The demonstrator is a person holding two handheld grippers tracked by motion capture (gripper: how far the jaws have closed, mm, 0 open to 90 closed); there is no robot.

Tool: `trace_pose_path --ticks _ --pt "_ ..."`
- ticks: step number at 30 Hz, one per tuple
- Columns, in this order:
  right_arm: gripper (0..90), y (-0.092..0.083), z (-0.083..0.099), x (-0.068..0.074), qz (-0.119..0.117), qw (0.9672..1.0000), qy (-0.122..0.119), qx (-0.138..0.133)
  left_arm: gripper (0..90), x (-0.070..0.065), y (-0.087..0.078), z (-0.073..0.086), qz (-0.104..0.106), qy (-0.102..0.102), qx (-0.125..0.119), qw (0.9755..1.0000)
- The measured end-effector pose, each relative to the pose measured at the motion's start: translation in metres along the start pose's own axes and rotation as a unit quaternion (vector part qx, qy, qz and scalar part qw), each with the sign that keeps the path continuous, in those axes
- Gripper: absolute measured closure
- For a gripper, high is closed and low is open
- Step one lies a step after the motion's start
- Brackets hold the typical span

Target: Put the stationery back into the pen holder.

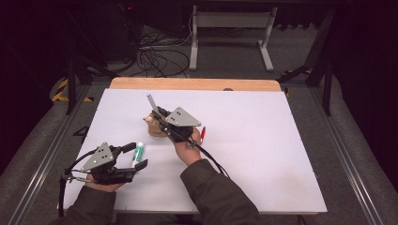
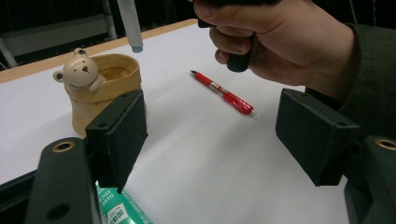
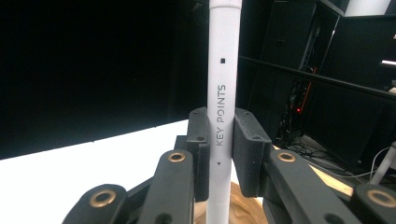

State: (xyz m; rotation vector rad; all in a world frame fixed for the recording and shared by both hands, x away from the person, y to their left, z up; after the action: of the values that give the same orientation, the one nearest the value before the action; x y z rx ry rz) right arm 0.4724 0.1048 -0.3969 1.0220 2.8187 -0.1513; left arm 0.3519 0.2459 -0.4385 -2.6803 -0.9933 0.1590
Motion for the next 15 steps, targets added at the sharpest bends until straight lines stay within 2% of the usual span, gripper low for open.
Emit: trace_pose_path --ticks 8,15 --pt "78.2 0.008 0.005 -0.008 0.000 0.9992 0.040 -0.007 23.9 0.001 0.000 0.000 -0.004 0.001 -0.001 1.0000" --pt "78.2 0.014 0.013 -0.009 0.003 0.9992 0.040 0.001 23.8 0.002 0.000 0.000 -0.004 0.004 0.000 1.0000"
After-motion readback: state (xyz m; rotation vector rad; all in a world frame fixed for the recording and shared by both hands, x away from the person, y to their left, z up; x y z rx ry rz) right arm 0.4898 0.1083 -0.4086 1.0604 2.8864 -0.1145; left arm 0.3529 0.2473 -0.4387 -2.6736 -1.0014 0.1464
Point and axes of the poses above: each handheld gripper's, and its own axes: y roughly forward along the jaws, z roughly out of its underside, x roughly to its left, the point moved 6 cm from there along y, roughly forward along the jaws
